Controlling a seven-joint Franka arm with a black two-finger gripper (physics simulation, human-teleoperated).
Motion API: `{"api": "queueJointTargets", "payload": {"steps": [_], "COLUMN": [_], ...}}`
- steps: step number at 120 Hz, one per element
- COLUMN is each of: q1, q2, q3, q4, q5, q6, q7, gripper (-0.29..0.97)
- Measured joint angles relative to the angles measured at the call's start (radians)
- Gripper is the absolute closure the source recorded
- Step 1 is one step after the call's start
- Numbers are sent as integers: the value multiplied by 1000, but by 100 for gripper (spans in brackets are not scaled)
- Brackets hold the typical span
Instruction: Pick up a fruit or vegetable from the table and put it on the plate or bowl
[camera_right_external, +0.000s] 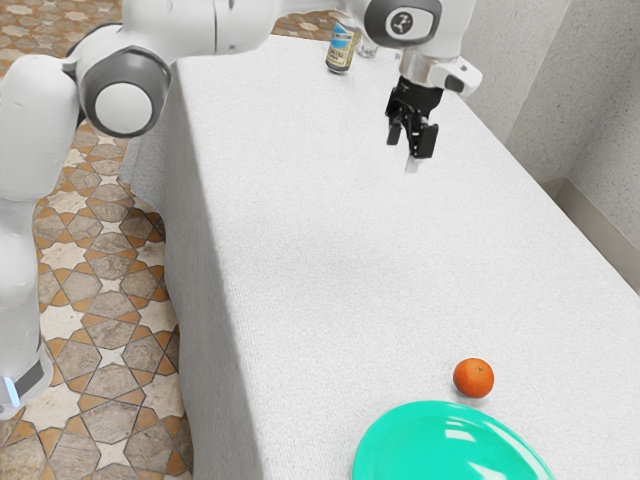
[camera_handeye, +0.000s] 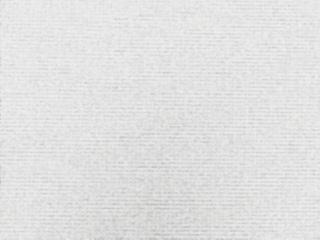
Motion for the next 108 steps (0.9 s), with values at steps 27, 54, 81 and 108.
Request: {"api": "queueJointTargets", "payload": {"steps": [27, 54, 81, 108], "q1": [3, -50, -156, -200], "q2": [2, 21, 22, 34], "q3": [0, -26, -138, -176], "q4": [7, 3, 7, 5], "q5": [-2, -54, -39, -15], "q6": [-26, -19, -10, -5], "q7": [7, 8, 28, 46], "gripper": [0, 0, 0, 0]}}
